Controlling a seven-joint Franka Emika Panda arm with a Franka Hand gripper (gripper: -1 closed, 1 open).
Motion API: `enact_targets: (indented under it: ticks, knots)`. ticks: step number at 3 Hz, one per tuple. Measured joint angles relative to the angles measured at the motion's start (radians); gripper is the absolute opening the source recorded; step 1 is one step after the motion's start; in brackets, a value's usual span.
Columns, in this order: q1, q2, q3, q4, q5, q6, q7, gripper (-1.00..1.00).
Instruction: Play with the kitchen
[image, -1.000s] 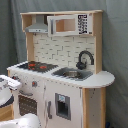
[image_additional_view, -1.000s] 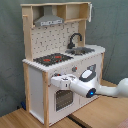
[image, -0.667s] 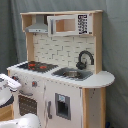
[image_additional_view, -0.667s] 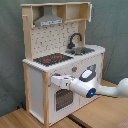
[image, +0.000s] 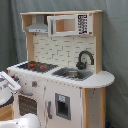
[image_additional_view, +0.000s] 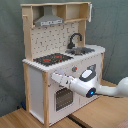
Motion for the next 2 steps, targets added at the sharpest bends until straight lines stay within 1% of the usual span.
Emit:
enact_targets:
  ticks: [2]
  knots:
    - [0.000,0.009,0.000,-0.004,0.005,0.014,0.209,-1.00]
